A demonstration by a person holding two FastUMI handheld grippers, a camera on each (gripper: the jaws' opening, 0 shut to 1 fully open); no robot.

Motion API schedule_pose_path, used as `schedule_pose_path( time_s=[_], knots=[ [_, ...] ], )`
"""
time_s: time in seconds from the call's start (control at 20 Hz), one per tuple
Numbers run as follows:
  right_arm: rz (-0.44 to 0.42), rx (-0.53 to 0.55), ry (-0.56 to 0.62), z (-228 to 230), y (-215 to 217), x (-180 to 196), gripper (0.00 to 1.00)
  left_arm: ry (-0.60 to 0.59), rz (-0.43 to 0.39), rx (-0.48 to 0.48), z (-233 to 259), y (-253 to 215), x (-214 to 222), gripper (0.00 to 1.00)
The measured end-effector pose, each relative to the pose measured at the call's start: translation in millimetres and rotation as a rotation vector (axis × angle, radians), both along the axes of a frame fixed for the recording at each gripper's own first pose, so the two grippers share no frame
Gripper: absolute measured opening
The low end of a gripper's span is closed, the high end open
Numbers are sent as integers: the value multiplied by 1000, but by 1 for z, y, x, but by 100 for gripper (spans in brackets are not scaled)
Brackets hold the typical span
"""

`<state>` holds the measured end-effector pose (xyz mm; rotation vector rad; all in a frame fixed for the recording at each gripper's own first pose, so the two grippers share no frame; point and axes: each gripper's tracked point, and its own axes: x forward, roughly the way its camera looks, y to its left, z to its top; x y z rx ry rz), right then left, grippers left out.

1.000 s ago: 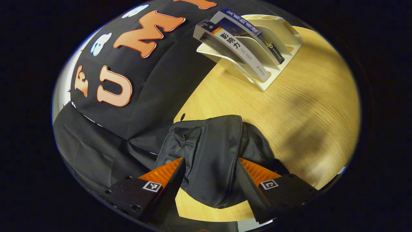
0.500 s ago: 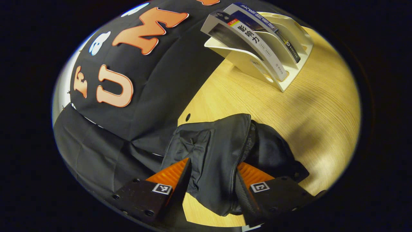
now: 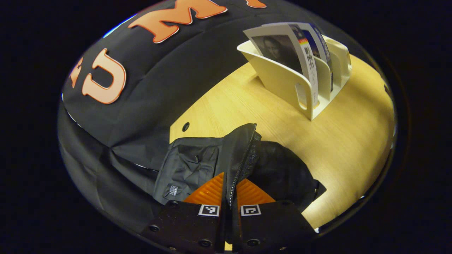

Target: Open the schoolbag, grab two books from the bookshelf and put them into the schoolbag.

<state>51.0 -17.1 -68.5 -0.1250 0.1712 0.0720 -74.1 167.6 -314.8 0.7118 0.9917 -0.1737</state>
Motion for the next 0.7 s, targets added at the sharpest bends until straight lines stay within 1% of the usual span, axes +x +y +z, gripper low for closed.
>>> schedule_pose_path(
  time_s=[0.1,0.2,0.3,0.45,0.6,0.7],
  knots=[
    [20,3,28,3,22,2,95,30,-37,-57,19,2,6,7],
    [38,18,68,2,45,5,94,42,-93,-85,38,9,16,6],
    [49,-4,96,3,68,8,95,62,-143,-95,56,18,22,5],
    [47,-27,185,-6,99,14,95,103,-201,-165,73,24,26,5],
    [54,-39,316,-24,131,19,95,153,-214,-257,94,32,29,5],
    [65,-22,405,-34,150,21,95,175,-197,-307,111,39,34,5]
  ],
)
